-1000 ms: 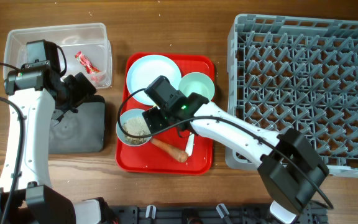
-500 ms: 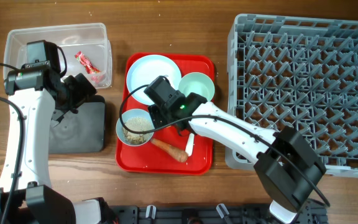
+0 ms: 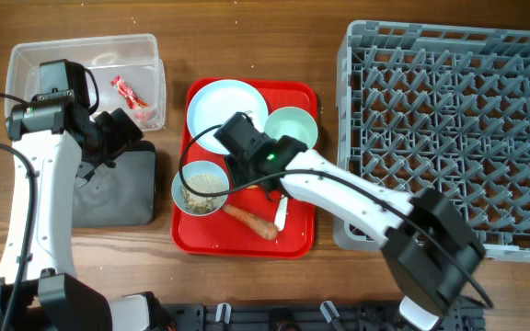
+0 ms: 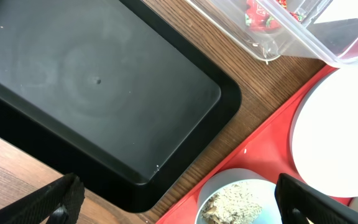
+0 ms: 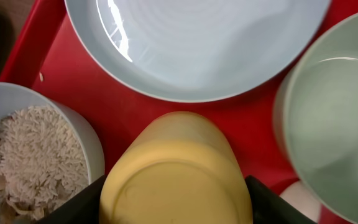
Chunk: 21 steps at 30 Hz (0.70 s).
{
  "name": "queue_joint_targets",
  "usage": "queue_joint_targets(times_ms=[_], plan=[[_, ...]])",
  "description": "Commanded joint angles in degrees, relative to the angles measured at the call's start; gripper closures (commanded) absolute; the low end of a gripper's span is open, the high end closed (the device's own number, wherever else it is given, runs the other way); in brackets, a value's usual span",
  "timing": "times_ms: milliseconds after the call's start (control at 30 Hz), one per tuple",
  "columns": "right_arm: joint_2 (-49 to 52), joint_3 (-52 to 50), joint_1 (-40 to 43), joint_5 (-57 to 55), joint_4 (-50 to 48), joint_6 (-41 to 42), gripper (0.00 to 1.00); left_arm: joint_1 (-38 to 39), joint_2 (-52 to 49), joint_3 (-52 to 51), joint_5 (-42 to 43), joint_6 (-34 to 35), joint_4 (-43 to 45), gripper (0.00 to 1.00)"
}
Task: Sort waste into correct bins and load items into the dishwasher rack
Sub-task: 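Grasp the yellow cup with the right gripper and lift it, then place the yellow cup in the right side of the dish rack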
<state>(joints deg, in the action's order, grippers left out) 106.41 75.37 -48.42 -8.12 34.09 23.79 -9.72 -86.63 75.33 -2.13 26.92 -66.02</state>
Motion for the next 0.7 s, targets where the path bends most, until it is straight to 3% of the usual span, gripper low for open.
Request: queue_joint_targets(times_ms=[0, 133, 267, 667], plan=[[-10.7, 0.7, 2.0, -5.9, 3.3, 0.1, 0.55, -0.2, 0.8, -0.2, -0.7, 0.5, 0.0, 0.00], [-20.2, 0.7, 9.3, -8.5, 10.7, -1.3, 0.56, -0.2, 0.8, -0.2, -0.7, 0.5, 0.0, 0.00], [-25.7, 0.7, 22.4, -10.3, 16.2, -4.3, 0.57, -0.2, 0.8, -0.2, -0.7, 0.5, 0.0, 0.00], [-26.0, 0.7, 60.1, -9.4, 18.5, -7.3, 0.60, -0.2, 0.8, -0.2, -0.7, 0.5, 0.0, 0.00]])
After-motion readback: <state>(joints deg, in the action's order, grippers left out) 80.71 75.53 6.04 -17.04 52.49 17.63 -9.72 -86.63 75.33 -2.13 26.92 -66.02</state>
